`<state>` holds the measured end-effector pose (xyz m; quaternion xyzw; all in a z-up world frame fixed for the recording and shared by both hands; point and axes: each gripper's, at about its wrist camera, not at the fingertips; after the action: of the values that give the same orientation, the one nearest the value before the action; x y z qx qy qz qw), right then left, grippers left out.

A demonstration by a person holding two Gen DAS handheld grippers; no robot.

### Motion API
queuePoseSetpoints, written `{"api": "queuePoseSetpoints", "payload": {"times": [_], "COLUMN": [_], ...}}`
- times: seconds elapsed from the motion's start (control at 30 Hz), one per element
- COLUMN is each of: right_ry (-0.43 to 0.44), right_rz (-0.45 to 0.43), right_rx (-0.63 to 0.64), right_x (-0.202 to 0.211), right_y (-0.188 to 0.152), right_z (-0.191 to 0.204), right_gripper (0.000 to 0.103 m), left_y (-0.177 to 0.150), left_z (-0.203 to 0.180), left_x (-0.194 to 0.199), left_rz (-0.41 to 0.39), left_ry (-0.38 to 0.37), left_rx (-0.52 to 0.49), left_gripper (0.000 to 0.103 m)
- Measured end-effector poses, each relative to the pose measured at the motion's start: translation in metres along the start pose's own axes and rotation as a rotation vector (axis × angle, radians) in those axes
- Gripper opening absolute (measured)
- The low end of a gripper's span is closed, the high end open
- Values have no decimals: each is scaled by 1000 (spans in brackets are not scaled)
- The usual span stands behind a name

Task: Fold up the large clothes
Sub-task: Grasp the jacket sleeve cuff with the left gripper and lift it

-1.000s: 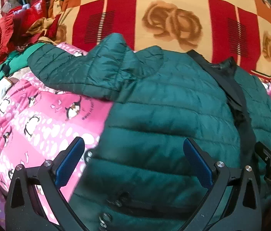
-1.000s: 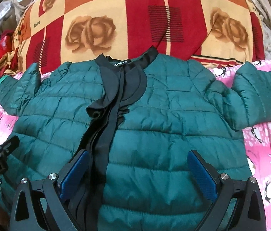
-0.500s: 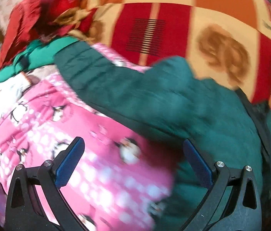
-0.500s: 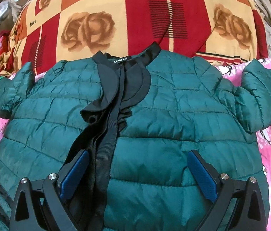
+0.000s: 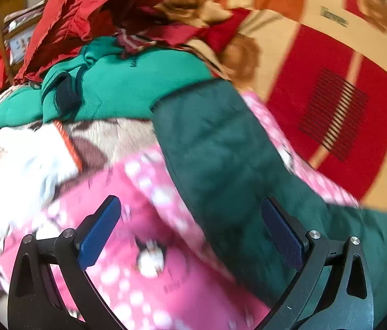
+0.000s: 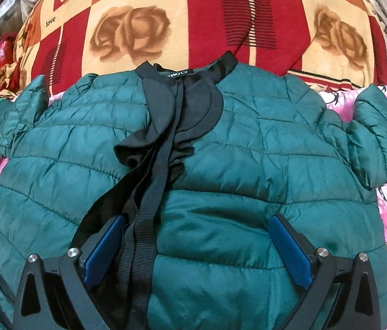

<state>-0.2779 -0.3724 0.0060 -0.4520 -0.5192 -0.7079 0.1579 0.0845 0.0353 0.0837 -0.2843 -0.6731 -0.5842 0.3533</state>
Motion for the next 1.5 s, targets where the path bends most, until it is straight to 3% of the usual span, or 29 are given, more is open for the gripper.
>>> {"api": "queuePoseSetpoints", "payload": {"times": [0.1,0.2,0.23,0.27,0.43,0.8,0.9,1.13,1.5], "right_ry": [15,10,6,4,5,30,14,11,-26], "right_rz": [5,5,6,7,5,-1,3,8,7], "right_rx": [-5,-1,2,4,5,-13,-4,-2,15], "right_x": [-3,-4,-4,-5,-5,-3,-3,-3,-2], "right_y": [1,1,1,1,1,1,1,2,1], "right_z": [-1,0,1,1,1,-3,0,-1,2], "right_gripper": [103,103,103,103,103,103,103,103,103], "left_y": [18,32,34,36,37,-6,-21,-68,-128], "left_z": [9,14,14,15,14,-20,-35,-79,-144], "left_x": [-20,-36,-41,-46,-44,67,89,151,189], "left_rz": [1,6,9,14,28,-41,-48,-105,-68], "left_ry": [5,11,3,-31,-112,-303,-325,-375,-466], "left_rx": [55,84,90,96,97,-58,-104,-258,-389], "left_gripper": [102,91,81,62,18,13,9,9,9]}}
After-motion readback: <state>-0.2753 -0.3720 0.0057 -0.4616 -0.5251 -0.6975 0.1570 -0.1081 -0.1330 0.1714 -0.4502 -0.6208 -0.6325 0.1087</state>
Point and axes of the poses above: each gripper's, at about its wrist camera, not at the fingertips, and x roughly against the way its jaws point, z to its left, y to its top, and after that the axes turned 3 degrees about z, right-handed
